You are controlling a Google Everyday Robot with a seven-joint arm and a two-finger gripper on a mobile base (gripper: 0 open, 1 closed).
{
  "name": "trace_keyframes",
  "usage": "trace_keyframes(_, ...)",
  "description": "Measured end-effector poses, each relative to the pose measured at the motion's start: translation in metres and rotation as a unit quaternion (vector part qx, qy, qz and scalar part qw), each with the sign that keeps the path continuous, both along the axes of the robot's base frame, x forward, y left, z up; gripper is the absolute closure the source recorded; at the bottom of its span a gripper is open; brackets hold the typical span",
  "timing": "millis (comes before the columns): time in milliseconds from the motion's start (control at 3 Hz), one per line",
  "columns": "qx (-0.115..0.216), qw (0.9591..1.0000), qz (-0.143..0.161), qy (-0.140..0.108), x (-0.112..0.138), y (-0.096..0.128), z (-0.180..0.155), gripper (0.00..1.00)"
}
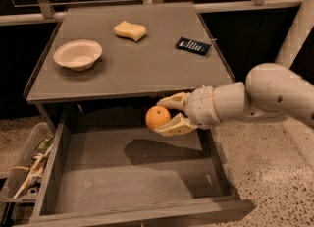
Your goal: Pick orange from top drawer and place on counter
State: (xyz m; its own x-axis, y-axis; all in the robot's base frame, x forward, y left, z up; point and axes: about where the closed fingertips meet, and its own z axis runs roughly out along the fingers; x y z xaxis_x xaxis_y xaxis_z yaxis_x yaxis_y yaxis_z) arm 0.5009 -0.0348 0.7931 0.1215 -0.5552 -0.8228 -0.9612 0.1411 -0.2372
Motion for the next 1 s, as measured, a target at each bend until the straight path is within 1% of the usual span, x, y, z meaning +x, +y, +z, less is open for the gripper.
trace_keyframes(333, -0.013, 0.9991, 0.015, -0.037, 0.006, -0.011, 0.058, 1.00)
trace_keyframes(667, -0.019, 0.9976, 0.022, -0.063, 0.030, -0.017, 0.109, 1.00)
trace_keyframes(1000, -0.019, 0.9976, 0.022, -0.063, 0.030, -0.017, 0.109, 1.00)
